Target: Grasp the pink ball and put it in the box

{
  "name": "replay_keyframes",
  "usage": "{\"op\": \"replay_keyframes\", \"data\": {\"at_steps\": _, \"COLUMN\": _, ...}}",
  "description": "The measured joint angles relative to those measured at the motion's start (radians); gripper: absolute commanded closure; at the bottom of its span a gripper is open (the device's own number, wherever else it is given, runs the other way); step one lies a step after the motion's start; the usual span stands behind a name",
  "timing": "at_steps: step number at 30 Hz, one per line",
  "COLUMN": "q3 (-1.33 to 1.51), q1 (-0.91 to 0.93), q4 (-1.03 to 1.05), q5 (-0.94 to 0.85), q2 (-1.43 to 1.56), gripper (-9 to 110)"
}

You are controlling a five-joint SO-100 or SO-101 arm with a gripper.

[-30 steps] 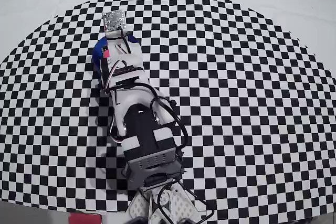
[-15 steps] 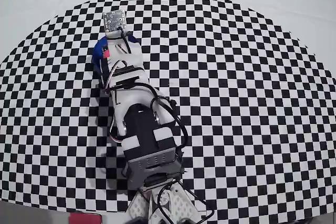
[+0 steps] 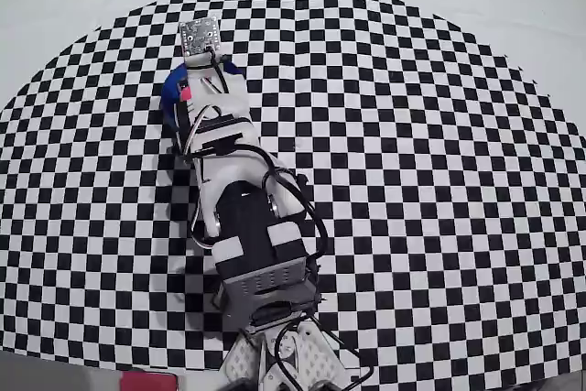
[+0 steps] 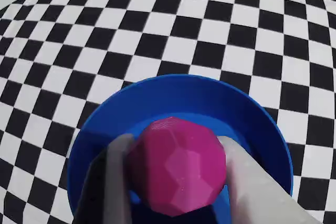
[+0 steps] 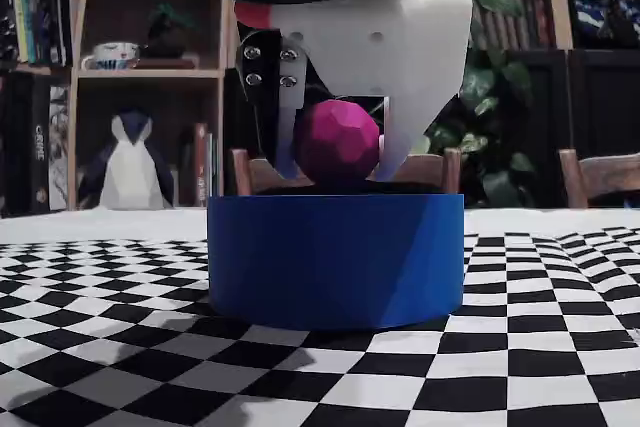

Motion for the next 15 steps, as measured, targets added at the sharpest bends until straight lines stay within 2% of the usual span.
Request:
{"op": "replay_keyframes", "data": {"at_steps": 2, "q3": 0.000, "q1": 0.000, "q4": 0.000, "q5": 0.000, "q2": 0.000, "gripper": 73}}
{"op": "replay_keyframes", "data": {"at_steps": 3, "q3": 0.000, "q1": 0.000, "q4": 0.000, "q5": 0.000, "q2": 0.000, "gripper": 71}}
{"op": "replay_keyframes", "data": {"at_steps": 15, "q3": 0.000, "q1": 0.000, "q4": -0.015, "q5": 0.006, "q2": 0.000, "gripper": 72}}
